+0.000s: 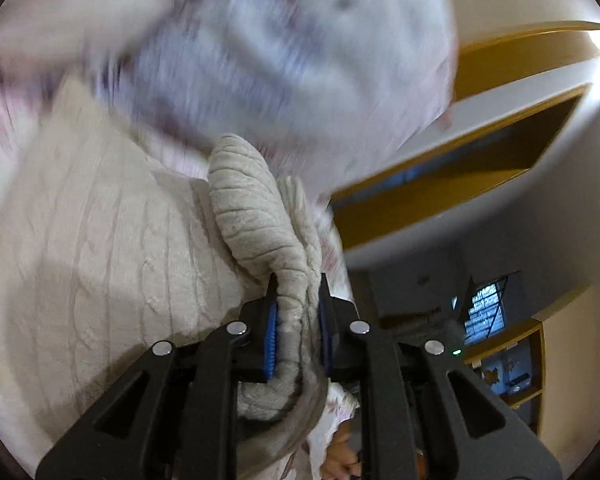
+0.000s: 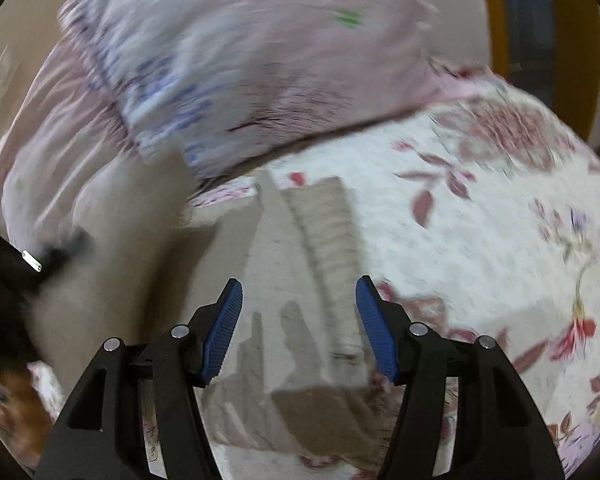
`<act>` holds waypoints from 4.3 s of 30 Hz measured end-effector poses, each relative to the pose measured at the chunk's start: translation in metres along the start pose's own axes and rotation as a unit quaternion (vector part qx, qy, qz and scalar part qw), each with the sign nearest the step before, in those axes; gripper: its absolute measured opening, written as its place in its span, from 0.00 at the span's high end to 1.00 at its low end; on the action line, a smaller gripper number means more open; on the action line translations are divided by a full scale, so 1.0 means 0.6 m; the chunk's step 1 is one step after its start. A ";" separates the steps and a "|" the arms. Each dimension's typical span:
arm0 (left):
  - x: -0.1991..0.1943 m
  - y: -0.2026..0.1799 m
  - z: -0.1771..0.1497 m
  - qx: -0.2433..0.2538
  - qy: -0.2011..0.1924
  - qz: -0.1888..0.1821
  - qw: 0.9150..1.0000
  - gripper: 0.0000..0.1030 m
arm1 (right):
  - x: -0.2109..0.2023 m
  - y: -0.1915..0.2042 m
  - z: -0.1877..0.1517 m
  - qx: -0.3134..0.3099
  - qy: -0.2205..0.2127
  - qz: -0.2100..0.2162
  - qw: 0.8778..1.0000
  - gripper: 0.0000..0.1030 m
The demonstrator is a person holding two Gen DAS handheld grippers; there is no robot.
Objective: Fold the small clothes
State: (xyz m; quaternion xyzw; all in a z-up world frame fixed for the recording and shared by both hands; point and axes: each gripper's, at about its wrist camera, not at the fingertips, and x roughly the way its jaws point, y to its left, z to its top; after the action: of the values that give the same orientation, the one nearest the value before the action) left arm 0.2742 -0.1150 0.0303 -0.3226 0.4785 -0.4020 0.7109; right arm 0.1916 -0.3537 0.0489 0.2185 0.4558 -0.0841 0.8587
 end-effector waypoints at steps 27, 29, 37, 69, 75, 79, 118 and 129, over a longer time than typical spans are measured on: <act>-0.120 0.100 -0.023 0.018 -0.036 0.175 0.984 0.28 | 0.100 -0.013 0.015 0.108 0.146 0.182 0.966 0.61; -0.114 0.106 -0.025 0.009 -0.031 0.167 0.985 0.28 | 0.108 -0.015 0.021 0.110 0.142 0.184 0.966 0.70; -0.113 0.109 -0.018 -0.001 -0.033 0.154 0.988 0.27 | 0.003 0.056 0.088 -0.033 -0.016 0.138 0.990 0.84; -0.135 0.082 -0.077 0.003 0.013 0.146 0.989 0.27 | -0.059 -0.028 -0.032 0.003 0.080 0.092 0.992 0.83; -0.130 0.077 -0.087 0.011 0.021 0.151 0.988 0.27 | -0.085 -0.038 -0.031 -0.018 0.015 0.039 0.999 0.91; -0.122 0.075 -0.083 0.012 0.026 0.153 0.988 0.27 | -0.042 -0.070 -0.047 0.016 0.065 0.036 0.997 0.91; -0.045 0.088 0.006 -0.054 0.001 0.098 0.994 0.34 | 0.070 -0.112 0.041 0.138 0.091 0.152 0.974 0.46; -0.119 0.069 -0.009 -0.012 -0.025 0.079 0.996 0.63 | 0.016 -0.028 0.028 0.087 0.077 0.207 0.971 0.75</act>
State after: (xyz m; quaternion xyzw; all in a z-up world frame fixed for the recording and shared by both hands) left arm 0.2642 -0.0334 0.0237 -0.3025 0.4896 -0.3300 0.7483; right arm 0.2038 -0.3756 0.0445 0.3880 0.4566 0.0728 0.7973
